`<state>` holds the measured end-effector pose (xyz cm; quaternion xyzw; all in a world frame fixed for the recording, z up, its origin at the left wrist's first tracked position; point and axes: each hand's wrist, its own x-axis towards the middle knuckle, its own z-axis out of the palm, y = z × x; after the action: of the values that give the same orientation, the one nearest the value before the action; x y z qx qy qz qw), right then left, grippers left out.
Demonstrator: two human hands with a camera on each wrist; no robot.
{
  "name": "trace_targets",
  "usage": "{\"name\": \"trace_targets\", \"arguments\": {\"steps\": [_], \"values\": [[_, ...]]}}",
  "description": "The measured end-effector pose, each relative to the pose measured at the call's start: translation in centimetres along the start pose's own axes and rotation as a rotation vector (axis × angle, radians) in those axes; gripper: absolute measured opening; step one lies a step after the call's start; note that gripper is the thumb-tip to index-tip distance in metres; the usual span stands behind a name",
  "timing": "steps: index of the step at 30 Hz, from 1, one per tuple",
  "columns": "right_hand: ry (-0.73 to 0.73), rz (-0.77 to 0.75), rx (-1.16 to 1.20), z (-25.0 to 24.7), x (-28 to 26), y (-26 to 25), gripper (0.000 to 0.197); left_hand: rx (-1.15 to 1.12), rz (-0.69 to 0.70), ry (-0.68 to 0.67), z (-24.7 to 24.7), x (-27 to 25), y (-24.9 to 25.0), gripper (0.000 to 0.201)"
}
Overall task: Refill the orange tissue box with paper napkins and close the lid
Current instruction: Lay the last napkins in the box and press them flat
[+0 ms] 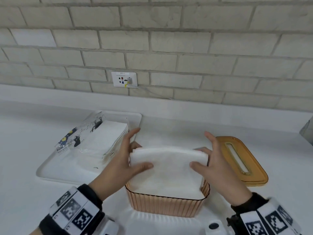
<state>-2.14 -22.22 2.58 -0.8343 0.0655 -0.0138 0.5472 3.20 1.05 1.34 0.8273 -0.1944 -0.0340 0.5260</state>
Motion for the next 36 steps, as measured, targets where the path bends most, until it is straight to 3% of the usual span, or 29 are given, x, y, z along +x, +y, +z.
{"name": "trace_targets", "arguments": {"steps": [8, 11, 13, 17, 20, 27, 30, 32, 33, 36], "values": [[0.062, 0.016, -0.192, 1.0, -0.2, -0.4, 0.075, 0.132, 0.058, 0.003, 1.1, -0.3, -1.4, 0.053], [0.088, 0.032, -0.178, 0.2, -0.2, -1.8, 0.077, 0.031, 0.064, 0.088, 0.7, 0.3, -0.5, 0.045], [0.023, 0.054, -0.221, 0.0, -0.3, -2.4, 0.080, 0.012, 0.044, 0.083, 0.3, 0.7, -0.1, 0.045], [-0.171, 0.115, -0.434, 0.9, -0.2, -2.2, 0.081, 0.292, -0.073, -0.080, -0.1, 1.1, -0.9, 0.050], [-0.204, 0.119, -0.525, 1.7, 0.1, -2.0, 0.080, 0.533, -0.094, -0.128, 0.5, 1.4, -0.6, 0.056], [-0.122, -0.043, -0.802, 2.7, 0.0, -0.7, 0.069, 0.910, -0.045, -0.202, 1.1, 1.2, 1.0, 0.066], [-0.023, -0.199, -0.887, 2.1, -0.7, -0.9, 0.051, 1.088, 0.107, -0.183, 0.8, 0.4, 1.6, 0.060], [-0.036, -0.285, -0.861, 1.7, -0.8, -1.2, 0.045, 1.128, 0.149, -0.197, 1.2, 0.3, 2.4, 0.056], [-0.087, -0.297, -0.851, 1.6, -0.7, -1.2, 0.045, 1.125, 0.139, -0.258, 1.4, 0.3, 2.5, 0.053], [-0.300, -0.169, -0.901, 1.7, -0.1, -0.5, 0.054, 1.105, -0.092, -0.470, 2.0, 1.1, 1.6, 0.055]]}}
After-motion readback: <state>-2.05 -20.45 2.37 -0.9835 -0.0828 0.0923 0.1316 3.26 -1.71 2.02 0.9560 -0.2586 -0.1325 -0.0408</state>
